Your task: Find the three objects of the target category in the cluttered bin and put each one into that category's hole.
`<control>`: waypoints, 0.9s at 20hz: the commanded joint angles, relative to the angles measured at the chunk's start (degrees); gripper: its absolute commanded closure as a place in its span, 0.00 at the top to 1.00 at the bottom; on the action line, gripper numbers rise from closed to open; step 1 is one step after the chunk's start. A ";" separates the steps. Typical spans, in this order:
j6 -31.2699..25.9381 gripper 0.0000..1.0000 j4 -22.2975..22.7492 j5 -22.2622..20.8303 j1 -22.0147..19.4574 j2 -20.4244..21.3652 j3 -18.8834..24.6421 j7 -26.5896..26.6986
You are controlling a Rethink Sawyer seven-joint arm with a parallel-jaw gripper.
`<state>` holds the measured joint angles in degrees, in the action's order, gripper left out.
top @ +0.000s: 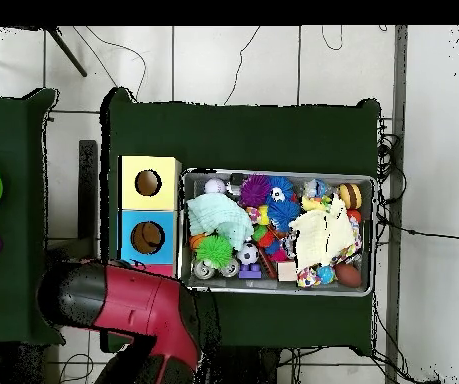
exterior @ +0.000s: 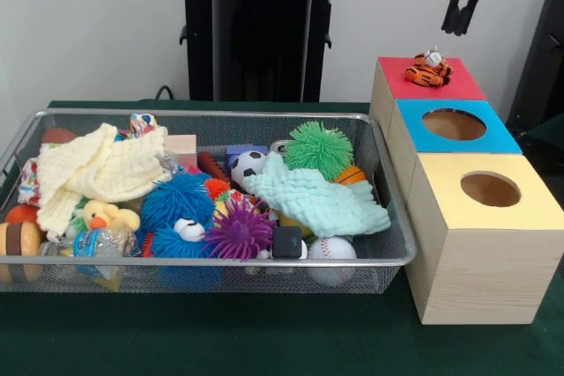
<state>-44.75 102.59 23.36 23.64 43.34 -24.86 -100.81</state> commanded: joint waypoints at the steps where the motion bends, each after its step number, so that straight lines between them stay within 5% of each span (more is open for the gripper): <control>1: 0.49 0.00 2.65 -4.97 -1.80 -1.11 0.55 -9.06; 18: 3.85 0.00 8.36 -7.97 -4.01 1.46 1.39 -7.33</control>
<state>-44.67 105.57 18.14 21.42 43.91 -25.85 -100.81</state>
